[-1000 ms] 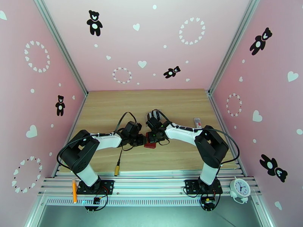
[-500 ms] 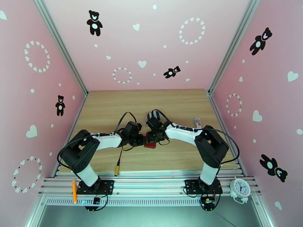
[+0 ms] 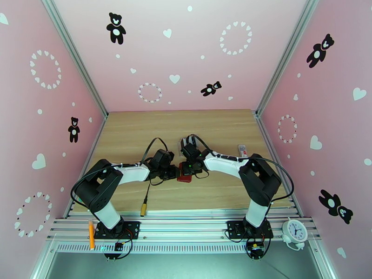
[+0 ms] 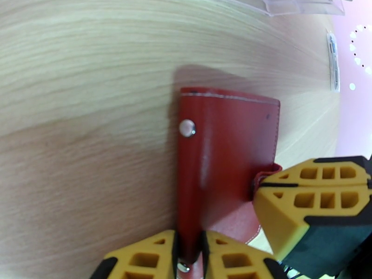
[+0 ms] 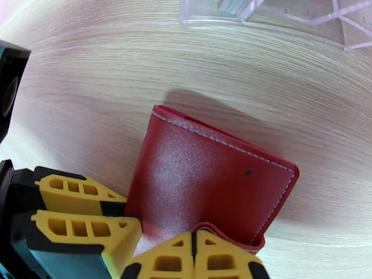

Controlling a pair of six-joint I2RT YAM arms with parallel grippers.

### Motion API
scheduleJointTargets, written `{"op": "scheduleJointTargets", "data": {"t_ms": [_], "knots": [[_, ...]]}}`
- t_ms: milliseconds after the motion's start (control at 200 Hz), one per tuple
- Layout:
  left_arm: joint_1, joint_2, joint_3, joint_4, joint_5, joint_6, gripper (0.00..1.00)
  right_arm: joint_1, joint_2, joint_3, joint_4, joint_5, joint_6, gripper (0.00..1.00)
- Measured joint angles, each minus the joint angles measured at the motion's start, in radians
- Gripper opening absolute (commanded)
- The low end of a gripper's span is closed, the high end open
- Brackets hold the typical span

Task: Put the credit cards into the card holder

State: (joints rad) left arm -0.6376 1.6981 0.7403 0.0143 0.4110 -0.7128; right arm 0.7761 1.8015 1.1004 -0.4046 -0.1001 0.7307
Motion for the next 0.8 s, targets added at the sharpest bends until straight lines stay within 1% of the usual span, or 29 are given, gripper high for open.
{"op": "scheduleJointTargets", "data": {"t_ms": [320, 801], "knots": [[0.0, 0.001, 0.001, -0.003, 0.0, 0.001, 0.23, -0.044, -0.013, -0.044, 0.061, -0.092, 0.0, 0.0], [0.0, 0.002, 0.005, -0.008, -0.001, 0.005, 0.23, -0.072, -0.03, -0.088, 0.107, -0.138, -0.009, 0.0]]}}
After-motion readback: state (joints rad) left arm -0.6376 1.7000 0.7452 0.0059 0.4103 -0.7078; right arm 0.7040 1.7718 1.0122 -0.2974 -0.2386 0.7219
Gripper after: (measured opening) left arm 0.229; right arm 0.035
